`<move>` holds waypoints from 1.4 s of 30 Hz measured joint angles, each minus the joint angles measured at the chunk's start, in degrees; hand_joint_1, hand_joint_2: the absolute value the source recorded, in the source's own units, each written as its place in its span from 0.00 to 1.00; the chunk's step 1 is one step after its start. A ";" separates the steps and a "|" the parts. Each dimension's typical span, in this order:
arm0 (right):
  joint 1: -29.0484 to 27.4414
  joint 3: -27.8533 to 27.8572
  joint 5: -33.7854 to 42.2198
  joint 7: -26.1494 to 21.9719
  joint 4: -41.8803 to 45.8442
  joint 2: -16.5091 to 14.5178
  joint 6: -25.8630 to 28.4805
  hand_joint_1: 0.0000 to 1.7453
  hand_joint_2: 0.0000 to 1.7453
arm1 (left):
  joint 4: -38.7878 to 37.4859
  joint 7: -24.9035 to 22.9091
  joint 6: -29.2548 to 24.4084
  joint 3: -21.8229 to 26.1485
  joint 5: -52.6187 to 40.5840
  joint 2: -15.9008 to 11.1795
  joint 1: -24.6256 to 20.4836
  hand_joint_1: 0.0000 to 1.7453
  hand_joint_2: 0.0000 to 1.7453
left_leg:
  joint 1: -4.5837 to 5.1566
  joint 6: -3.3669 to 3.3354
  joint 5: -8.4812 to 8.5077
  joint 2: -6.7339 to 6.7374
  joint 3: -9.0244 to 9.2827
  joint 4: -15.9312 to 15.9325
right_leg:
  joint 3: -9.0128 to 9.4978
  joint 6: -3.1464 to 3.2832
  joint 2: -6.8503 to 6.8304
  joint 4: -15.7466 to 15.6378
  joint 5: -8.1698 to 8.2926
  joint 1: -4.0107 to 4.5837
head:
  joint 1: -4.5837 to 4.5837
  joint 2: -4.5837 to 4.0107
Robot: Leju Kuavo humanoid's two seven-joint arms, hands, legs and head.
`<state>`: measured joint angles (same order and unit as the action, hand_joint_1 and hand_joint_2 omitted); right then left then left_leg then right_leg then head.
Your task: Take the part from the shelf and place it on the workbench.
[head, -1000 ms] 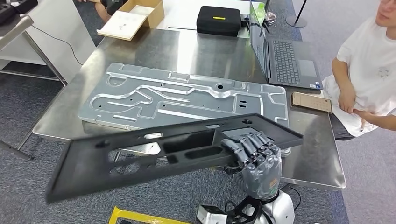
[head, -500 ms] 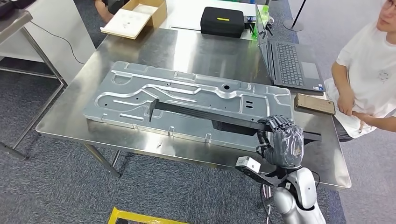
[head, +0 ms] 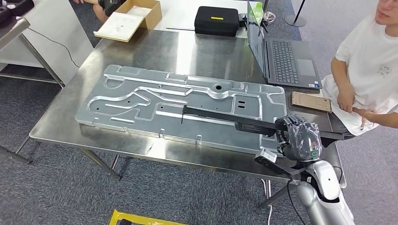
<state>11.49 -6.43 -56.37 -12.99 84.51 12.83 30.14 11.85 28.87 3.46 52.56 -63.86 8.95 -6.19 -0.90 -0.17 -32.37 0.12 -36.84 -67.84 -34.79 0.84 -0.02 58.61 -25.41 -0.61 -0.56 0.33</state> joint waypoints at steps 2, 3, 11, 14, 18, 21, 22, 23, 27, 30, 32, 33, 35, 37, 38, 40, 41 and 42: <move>0.09 0.19 -0.28 0.12 -0.45 0.56 -0.01 1.00 1.00 | 0.00 0.01 -0.01 0.01 -0.02 -0.02 0.06 0.00 1.00 | 0.01 -0.04 -2.27 -0.01 -3.26 -6.53 | -0.02 0.24 0.04 0.07 -0.06 0.31 | 0.01 0.00; 0.09 0.20 -0.34 0.14 -0.62 0.72 -0.01 1.00 1.00 | 0.00 0.01 -0.01 0.01 -0.03 -0.03 0.08 0.00 1.00 | 0.02 -0.11 -1.85 -0.01 -3.77 -7.30 | -0.01 0.30 0.10 0.15 -0.10 0.42 | 0.01 0.00; 0.28 0.51 -0.76 0.59 -1.13 1.53 0.20 1.00 1.00 | 0.00 0.10 -0.01 0.01 -0.06 -0.22 -0.08 0.00 1.00 | 0.60 -1.68 5.74 -0.05 3.10 8.45 | -0.39 -1.07 0.41 1.15 -0.57 0.54 | 0.01 0.00; 0.21 1.21 -1.36 1.95 -1.19 2.05 0.76 0.50 0.75 | 0.00 0.23 -0.03 0.02 -0.10 -0.25 -0.23 0.00 1.00 | 0.29 -2.51 6.47 0.06 3.66 9.68 | -1.81 -2.01 0.34 4.55 -2.98 0.22 | -0.03 0.00; -0.02 3.67 1.50 3.14 -1.43 2.40 -0.14 0.00 1.00 | 0.00 0.33 -0.30 0.03 -0.25 -0.27 -0.19 0.00 1.00 | 0.27 -2.57 6.46 0.08 3.77 9.76 | -6.92 -3.15 0.29 14.97 -6.93 -0.61 | -0.03 0.00; -0.18 5.59 4.57 3.02 -1.50 2.49 -2.34 0.00 1.00 | 0.00 0.53 -0.35 0.03 -0.01 -0.31 -0.13 0.00 0.50 | 0.04 -2.08 6.13 0.09 4.04 9.57 | -3.16 -3.71 0.02 7.33 -2.18 -1.36 | -0.04 0.00; -0.21 6.09 5.51 2.93 -1.49 2.55 -3.17 0.00 1.00 | 0.00 0.64 -0.27 0.03 0.13 -0.33 -0.18 0.00 0.25 | 0.07 -1.76 5.96 0.06 4.06 9.41 | -1.49 -3.67 -0.05 4.00 -1.04 -1.34 | -0.06 0.00; -0.29 6.56 6.71 2.90 -1.47 2.64 -4.30 0.00 1.00 | 0.00 0.73 -0.19 0.05 0.24 -0.35 -0.20 0.00 0.00 | 0.11 -1.40 5.88 0.03 4.06 9.33 | -0.39 -3.45 -0.08 1.74 -0.49 -1.22 | -0.04 0.00; -0.54 8.60 15.81 5.12 -1.46 3.55 -13.39 0.00 1.00 | 0.00 1.16 -0.16 0.32 0.86 -0.43 -0.01 0.00 0.00 | 0.16 -0.05 5.47 0.07 3.91 8.71 | 0.10 -1.72 0.09 0.36 -0.37 -0.76 | -0.01 0.00; 0.05 10.25 23.05 7.31 -2.12 4.76 -20.21 0.00 1.00 | 0.00 1.52 -0.09 0.51 1.07 -0.66 0.05 0.00 0.00 | 0.19 0.09 1.16 0.12 0.74 1.17 | 0.39 -0.54 -0.02 -0.05 -0.22 -0.62 | 0.01 0.00; 0.36 11.20 26.40 8.38 -3.04 5.52 -23.43 0.00 1.00 | 0.00 1.63 -0.03 0.63 1.18 -0.78 0.21 0.00 0.00 | 0.22 0.00 -2.04 0.10 -2.45 -5.71 | 0.37 -0.12 -0.04 0.02 -0.29 -0.16 | 0.01 0.00; 0.43 11.55 27.68 8.83 -3.55 5.89 -24.74 0.00 1.00 | 0.00 1.66 -0.02 0.69 1.25 -0.81 0.34 0.00 0.00 | 0.25 -0.08 -2.27 0.10 -3.21 -7.22 | 0.38 -0.04 -0.02 0.07 -0.33 0.05 | 0.01 0.00; 0.58 12.23 30.76 9.91 -4.65 6.85 -28.07 0.00 1.00 | 0.00 1.76 -0.01 0.86 1.46 -0.95 0.55 0.00 0.00 | 0.30 -0.50 0.49 0.08 -1.66 -3.83 | 0.47 0.01 0.04 0.20 -0.40 0.34 | 0.02 0.00; 0.76 12.98 34.65 11.09 -6.02 8.35 -32.45 0.00 1.00 | 0.00 1.90 0.04 1.06 1.75 -1.24 0.59 0.00 0.00 | 0.54 -1.17 4.09 0.01 2.07 4.08 | 0.50 -0.13 0.05 0.45 -0.55 0.54 | 0.01 0.00; 0.83 13.30 36.28 11.51 -6.68 9.16 -34.29 0.00 1.00 | 0.00 1.96 0.07 1.16 1.86 -1.38 0.60 0.00 0.00 | 0.68 -1.41 4.98 -0.02 3.34 6.87 | 0.43 -0.32 0.04 0.56 -0.58 0.60 | 0.00 0.00; 0.95 13.82 38.12 11.87 -7.79 10.59 -36.29 0.00 1.00 | 0.00 2.05 0.11 1.35 1.93 -1.54 0.73 0.00 0.00 | 0.95 -1.69 5.14 -0.06 4.03 8.68 | 0.24 -0.87 0.02 0.64 -0.53 0.59 | -0.01 0.00; 1.01 14.03 38.55 11.95 -8.16 11.11 -36.73 0.00 1.00 | 0.00 2.08 0.13 1.42 1.95 -1.57 0.82 0.00 0.00 | 1.00 -1.92 5.32 -0.06 4.02 8.86 | 0.25 -1.21 0.01 0.52 -0.42 0.50 | -0.01 0.00; 1.07 14.19 39.23 12.24 -8.52 11.64 -37.53 0.00 1.00 | 0.00 2.11 0.14 1.46 1.96 -1.62 0.90 0.00 0.00 | 0.97 -2.24 5.58 -0.01 4.17 9.23 | 0.23 -1.54 0.02 0.68 -0.54 0.38 | 0.00 0.00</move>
<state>12.56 7.76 -17.14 -0.75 75.99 24.48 -7.40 11.85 30.98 3.60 54.02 -61.89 7.33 -5.30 0.08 -2.41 -26.80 0.11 -32.67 -58.61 -34.56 -0.70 0.00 59.29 -25.95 -0.24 -0.56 0.33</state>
